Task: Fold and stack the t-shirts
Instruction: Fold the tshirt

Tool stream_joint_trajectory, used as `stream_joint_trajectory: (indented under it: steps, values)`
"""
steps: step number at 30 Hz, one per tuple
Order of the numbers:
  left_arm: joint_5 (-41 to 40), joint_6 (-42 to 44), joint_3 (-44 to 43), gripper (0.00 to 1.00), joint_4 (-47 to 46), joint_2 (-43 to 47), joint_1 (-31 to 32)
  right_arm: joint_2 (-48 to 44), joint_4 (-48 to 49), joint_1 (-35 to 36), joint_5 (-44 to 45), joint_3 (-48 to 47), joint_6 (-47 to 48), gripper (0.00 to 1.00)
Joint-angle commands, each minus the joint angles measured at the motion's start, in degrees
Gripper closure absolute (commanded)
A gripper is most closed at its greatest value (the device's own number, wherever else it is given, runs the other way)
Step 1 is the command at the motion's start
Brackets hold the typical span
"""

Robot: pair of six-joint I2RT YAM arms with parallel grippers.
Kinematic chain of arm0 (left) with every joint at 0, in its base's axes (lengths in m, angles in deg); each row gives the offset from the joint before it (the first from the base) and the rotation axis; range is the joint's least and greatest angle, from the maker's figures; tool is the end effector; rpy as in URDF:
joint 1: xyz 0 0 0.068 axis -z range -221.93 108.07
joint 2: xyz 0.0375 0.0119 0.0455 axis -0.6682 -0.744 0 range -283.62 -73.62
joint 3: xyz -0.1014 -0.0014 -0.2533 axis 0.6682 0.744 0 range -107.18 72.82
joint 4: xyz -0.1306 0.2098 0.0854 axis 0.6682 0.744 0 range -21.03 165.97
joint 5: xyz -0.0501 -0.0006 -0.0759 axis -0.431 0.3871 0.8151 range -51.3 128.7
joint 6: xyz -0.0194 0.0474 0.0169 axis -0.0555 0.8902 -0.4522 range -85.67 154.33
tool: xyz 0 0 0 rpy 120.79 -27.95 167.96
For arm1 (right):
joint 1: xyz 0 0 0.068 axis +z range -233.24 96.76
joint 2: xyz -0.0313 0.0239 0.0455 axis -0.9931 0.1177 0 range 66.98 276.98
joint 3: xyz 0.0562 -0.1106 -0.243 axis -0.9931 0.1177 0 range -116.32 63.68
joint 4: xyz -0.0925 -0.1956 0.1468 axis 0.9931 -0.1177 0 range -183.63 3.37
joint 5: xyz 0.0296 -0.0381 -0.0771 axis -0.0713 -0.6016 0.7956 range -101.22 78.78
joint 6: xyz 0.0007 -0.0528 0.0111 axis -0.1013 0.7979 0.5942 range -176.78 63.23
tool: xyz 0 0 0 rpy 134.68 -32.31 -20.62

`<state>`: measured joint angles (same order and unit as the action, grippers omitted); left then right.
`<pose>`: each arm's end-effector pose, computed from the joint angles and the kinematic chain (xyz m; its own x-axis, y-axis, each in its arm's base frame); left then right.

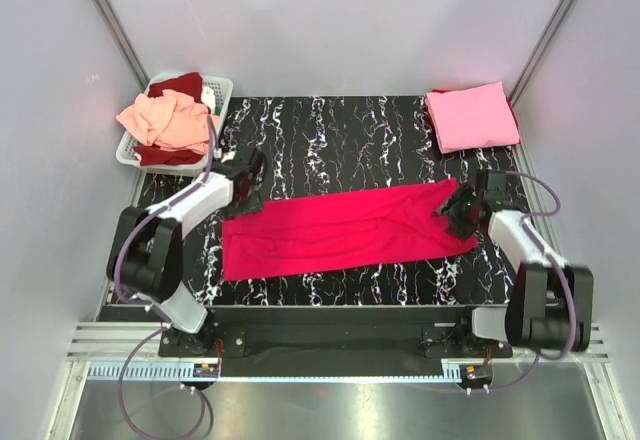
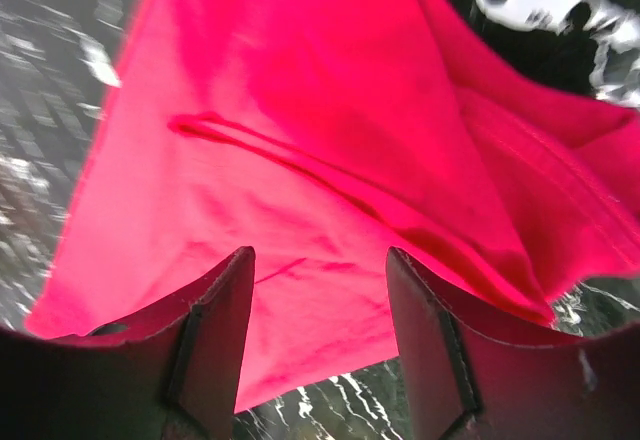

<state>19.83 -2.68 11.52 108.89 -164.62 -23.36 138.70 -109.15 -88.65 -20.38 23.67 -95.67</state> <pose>0.2925 -0.0861 0.2073 -0.8267 -0.3233 -0.4606 -0.3796 0.9246 0.0324 0.2404 -0.0170 0.1978 -0.6285 0.6821 -0.3738 0.5076 0.7238 0.4675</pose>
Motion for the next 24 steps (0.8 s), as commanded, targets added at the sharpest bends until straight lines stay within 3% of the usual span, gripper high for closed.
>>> stream_joint_trajectory:
  steps: [1, 8, 15, 21, 24]
  values:
    - [1.56, 1.07, -1.63, 0.44, -3.53, -4.00, 1.56, 7.62, 0.64, 1.53, -3.75, -5.05, 0.92, 0.38]
    - [2.00, 0.54, -1.90, 0.48, -2.57, -9.81, 4.63, 30.56, -7.79, 7.49, -3.49, -22.64, 5.93, 0.36]
    - [5.77, -1.74, 5.64, 0.54, -1.51, -7.00, 8.85, 49.10, -13.68, 11.55, -3.05, -44.95, 4.97, 0.38]
    - [18.48, -6.48, 18.81, 0.54, -6.50, 4.06, 11.75, 67.97, -25.01, 16.83, -4.54, -75.35, 4.79, 0.40]
    - [25.80, -11.13, 23.93, 0.53, -9.41, 10.39, 14.73, 80.29, -31.60, 19.55, -6.90, -96.25, 3.48, 0.40]
